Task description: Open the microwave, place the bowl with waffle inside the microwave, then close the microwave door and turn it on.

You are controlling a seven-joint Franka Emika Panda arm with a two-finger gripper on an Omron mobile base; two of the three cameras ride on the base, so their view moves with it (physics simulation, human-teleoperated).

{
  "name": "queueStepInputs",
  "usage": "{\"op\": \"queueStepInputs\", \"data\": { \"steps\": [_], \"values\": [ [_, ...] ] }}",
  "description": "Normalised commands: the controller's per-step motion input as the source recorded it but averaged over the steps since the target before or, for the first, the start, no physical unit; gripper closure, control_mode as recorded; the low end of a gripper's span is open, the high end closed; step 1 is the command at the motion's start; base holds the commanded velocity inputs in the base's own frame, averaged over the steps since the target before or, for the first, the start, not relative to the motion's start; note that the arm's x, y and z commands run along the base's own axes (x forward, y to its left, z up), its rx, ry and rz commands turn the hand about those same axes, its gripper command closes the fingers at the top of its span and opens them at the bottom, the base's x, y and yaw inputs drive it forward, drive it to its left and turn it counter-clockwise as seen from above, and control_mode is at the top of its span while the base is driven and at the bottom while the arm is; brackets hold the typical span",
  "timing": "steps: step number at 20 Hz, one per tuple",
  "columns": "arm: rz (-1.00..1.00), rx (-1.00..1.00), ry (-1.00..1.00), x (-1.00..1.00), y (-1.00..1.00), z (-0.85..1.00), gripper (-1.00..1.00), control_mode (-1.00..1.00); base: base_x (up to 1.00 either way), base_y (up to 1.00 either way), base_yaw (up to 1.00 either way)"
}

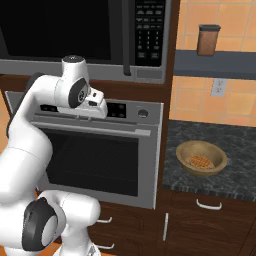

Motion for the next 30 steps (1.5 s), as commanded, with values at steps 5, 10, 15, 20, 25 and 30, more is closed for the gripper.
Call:
{"op": "queueStepInputs", "data": {
  "steps": [5,10,15,20,25,30],
  "values": [
    [-0.06,0.07,-0.22,-0.36,-0.34,0.15,-1.00,-1.00,0.00,0.00,0.00],
    [-0.16,0.16,-0.57,-0.59,-0.74,0.47,-1.00,-1.00,0.00,0.00,0.00],
    [-0.19,0.06,-0.40,-0.15,-0.78,0.56,-1.00,-1.00,0.00,0.00,0.00],
    [-0.09,0.02,-0.40,0.00,-0.59,1.00,-1.00,-1.00,0.00,0.00,0.00],
    [-0.09,0.00,-0.33,-0.08,-0.24,1.00,-1.00,-1.00,0.00,0.00,0.00],
    [-0.03,-0.07,-0.01,0.01,0.11,0.37,-1.00,-1.00,0.00,0.00,0.00]
  ]
}}
